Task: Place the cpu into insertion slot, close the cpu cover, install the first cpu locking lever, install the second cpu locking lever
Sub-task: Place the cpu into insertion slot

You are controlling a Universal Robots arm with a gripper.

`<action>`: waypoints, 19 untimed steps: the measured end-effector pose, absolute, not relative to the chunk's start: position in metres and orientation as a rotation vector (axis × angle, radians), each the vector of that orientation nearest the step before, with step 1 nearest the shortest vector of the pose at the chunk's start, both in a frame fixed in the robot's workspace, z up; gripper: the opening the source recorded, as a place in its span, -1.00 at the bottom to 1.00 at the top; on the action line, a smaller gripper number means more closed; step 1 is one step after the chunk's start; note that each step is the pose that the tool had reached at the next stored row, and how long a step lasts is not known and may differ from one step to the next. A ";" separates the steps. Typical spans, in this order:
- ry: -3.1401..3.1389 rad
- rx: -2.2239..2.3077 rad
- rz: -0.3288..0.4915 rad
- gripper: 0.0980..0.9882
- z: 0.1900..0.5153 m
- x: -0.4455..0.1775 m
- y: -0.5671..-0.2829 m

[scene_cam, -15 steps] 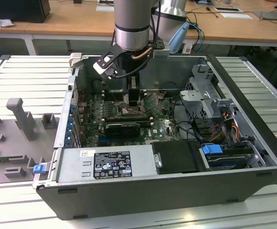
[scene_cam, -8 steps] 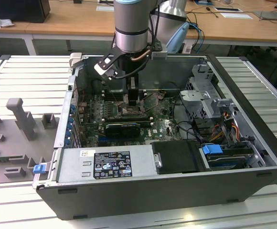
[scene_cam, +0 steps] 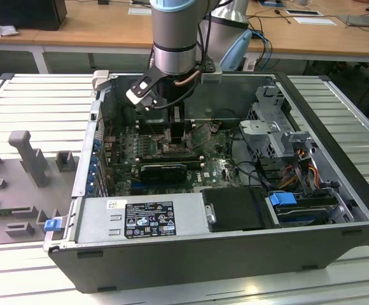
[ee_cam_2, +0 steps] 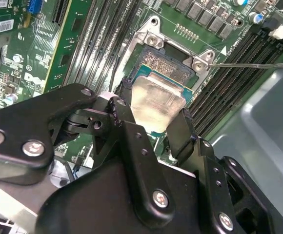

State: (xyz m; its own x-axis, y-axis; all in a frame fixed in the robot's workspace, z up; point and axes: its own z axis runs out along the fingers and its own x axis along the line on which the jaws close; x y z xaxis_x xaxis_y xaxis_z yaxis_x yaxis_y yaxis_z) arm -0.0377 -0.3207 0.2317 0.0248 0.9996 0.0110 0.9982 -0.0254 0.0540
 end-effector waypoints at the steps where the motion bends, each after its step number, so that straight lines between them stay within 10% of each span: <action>1: 2.175 2.223 0.071 -0.03 0.228 -0.038 -0.321; 19: 2.172 2.226 0.071 -0.03 0.201 -0.041 -0.319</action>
